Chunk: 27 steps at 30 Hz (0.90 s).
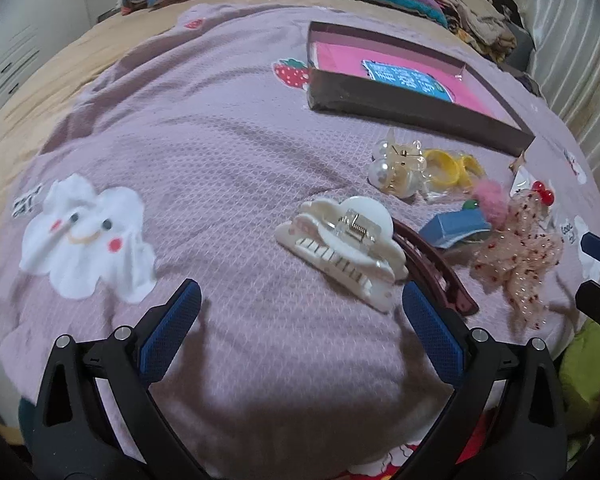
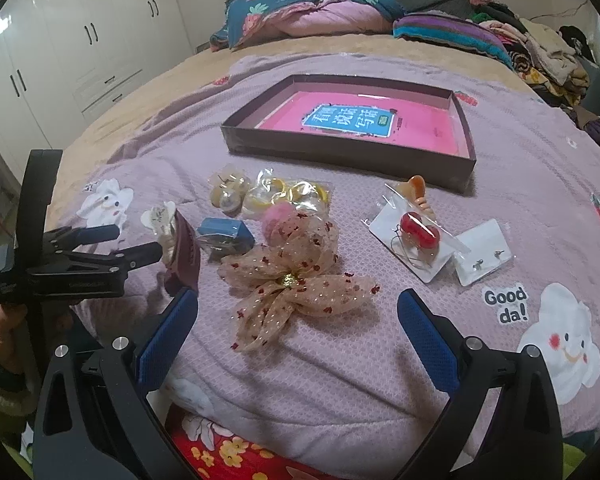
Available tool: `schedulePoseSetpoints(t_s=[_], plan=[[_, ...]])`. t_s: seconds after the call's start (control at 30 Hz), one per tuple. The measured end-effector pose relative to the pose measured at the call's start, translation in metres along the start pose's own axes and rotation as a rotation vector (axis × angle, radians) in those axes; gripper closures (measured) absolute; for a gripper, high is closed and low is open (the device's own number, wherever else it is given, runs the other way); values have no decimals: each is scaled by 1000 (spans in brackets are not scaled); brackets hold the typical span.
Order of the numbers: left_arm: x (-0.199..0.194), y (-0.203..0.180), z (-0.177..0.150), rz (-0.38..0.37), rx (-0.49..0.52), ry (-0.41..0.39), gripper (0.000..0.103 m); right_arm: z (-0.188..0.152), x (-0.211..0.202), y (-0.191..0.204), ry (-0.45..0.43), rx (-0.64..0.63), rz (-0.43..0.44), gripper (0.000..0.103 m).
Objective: Organize jewelry
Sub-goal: 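Grasp the white claw clip with the left tool while the right tool grasps the sheer pink bow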
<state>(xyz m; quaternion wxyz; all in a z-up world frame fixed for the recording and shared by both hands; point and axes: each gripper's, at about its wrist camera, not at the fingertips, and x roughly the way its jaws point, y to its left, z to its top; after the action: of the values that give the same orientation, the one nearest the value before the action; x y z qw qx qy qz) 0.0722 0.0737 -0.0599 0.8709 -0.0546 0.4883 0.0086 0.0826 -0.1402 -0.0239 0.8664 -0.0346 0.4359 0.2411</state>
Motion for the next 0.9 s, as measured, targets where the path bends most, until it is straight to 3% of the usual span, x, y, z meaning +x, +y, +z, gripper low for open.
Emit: schedulePoseSetpoints(t_s=[0.2,0.4,0.5,0.57,0.67,0.8,0.83,0.87,0.9], plan=[[11,-4,11,-21,41,-4,9,2,19,-6,41,5,5,4],[21,-5,23,-49,61,-12,22,6,39,-7,73,2,4,4],[23,-4,31,-73,64,-23,34,7,46,-8,81,-1,4,7],[25,-3,36,-92,65,-29,41,7,51,-9,94,-6,9,23],[29,-4,43,-101,75,-32,44,5,58,-9,121,-9,26,37],[30,-2,48,-115,80,-31,46,4,56,-7,109,-21,55,64],[30,-1,48,-124,81,-33,64,3,54,-6,104,-22,67,71],[30,-1,49,-132,82,-32,75,4,52,-6,100,-25,71,74],[30,0,50,-130,80,-34,76,3,49,-6,91,-30,80,78]])
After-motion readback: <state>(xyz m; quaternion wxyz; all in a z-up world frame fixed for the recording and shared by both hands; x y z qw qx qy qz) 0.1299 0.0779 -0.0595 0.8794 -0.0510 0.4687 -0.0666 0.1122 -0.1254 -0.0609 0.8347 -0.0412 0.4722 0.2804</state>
